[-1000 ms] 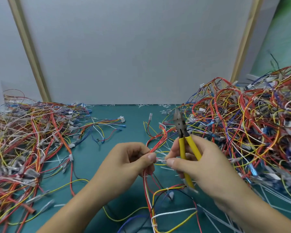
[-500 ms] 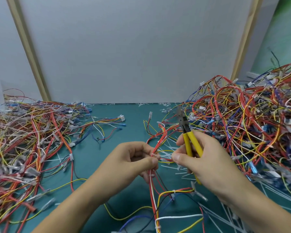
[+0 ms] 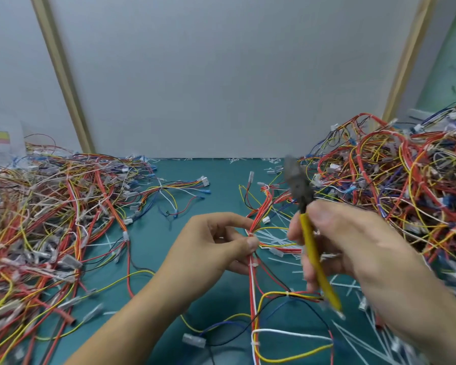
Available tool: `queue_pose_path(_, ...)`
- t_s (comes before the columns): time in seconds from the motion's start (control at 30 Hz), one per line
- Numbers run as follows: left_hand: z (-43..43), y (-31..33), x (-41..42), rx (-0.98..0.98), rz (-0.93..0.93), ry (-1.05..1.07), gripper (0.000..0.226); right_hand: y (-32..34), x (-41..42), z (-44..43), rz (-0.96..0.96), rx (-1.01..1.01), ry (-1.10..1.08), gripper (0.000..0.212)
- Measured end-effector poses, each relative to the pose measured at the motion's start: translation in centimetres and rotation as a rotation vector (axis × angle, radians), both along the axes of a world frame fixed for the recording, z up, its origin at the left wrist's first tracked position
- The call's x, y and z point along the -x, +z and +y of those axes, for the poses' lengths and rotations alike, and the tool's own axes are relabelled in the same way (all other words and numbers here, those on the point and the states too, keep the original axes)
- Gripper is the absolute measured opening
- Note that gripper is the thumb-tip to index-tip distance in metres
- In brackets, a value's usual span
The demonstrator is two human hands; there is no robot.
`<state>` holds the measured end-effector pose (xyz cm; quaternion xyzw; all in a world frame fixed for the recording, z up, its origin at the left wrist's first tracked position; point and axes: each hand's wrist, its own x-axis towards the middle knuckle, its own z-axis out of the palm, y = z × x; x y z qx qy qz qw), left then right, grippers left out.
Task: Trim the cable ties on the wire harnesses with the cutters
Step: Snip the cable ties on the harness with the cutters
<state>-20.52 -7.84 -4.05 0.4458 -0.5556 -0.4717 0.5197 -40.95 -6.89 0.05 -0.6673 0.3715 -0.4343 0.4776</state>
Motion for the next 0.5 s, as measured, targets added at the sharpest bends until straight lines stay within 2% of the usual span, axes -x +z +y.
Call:
queue_pose_path(0.07,-0.05,0.2,-0.22,0.015,0.01,0.009,0.014,-0.03,-0.31,0.1,0.116,-0.157,0.038,0.053)
queue_pose_path(0.17,-0.16,0.58,-0.54,0.064,0.049,0.037,0.012,0.14,-0.09,0.01,0.177,-0.286,0.067,0.045)
queue_pose_path(0.37,-0.13,0.62,-0.65,0.143,0.065,0.051,0.019,0.27,0.27,-0.13,0.346,-0.35,0.11,0.045)
queue_pose_path(0.5,-0.09,0.61,-0.55,0.161,0.064,0.047,0.024,0.05,0.11,-0.24,0.386,-0.369,0.109,0.044)
